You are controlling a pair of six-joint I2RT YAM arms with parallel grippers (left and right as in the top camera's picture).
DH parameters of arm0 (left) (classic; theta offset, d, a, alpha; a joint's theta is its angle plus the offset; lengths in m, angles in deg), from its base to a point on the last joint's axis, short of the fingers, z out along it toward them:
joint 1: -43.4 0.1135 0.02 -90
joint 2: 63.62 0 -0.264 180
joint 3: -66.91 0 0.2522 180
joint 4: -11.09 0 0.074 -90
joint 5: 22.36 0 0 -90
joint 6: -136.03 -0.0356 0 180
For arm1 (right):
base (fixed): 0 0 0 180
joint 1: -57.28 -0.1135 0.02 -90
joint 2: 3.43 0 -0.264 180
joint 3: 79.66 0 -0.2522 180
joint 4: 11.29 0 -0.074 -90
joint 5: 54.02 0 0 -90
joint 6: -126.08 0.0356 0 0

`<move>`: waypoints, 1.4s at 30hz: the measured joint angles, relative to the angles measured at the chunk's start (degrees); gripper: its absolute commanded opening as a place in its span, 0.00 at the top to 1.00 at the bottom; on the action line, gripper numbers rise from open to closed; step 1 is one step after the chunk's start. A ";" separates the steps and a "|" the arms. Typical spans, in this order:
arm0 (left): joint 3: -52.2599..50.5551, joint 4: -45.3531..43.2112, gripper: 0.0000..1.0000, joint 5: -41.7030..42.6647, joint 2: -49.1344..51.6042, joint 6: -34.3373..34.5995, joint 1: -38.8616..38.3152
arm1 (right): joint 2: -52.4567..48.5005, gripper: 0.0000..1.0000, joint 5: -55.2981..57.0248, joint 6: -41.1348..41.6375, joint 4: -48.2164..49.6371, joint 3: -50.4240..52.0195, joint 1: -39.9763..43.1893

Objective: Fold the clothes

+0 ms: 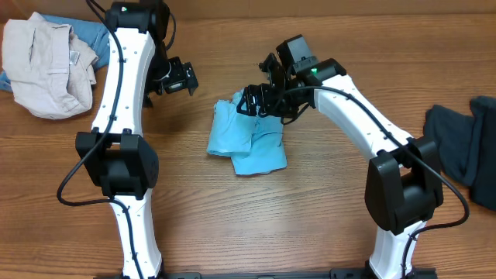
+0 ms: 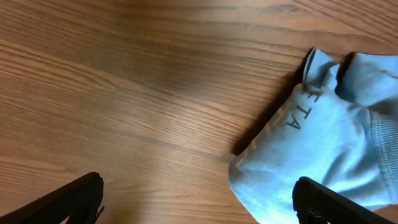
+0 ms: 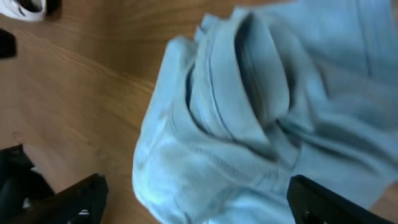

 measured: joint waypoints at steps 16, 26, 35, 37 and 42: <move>-0.52 -0.63 0.00 -2.10 0.00 -0.07 0.00 | -3.39 0.31 1.25 3.63 6.14 0.00 -0.22; -0.52 -0.61 0.00 -2.10 0.00 -0.07 0.00 | -3.52 0.72 1.46 3.85 7.08 0.00 -3.21; -0.52 -0.20 0.00 -2.12 0.00 -0.07 0.00 | -3.56 0.96 4.98 6.47 2.64 -0.15 -3.15; -0.52 -0.22 0.00 -2.12 0.00 -0.07 0.00 | -3.41 0.96 8.37 7.80 -1.22 -0.37 -2.97; -0.52 -0.61 0.00 -2.12 0.00 -0.07 0.00 | 0.55 0.96 13.38 9.81 -9.99 -0.52 -2.34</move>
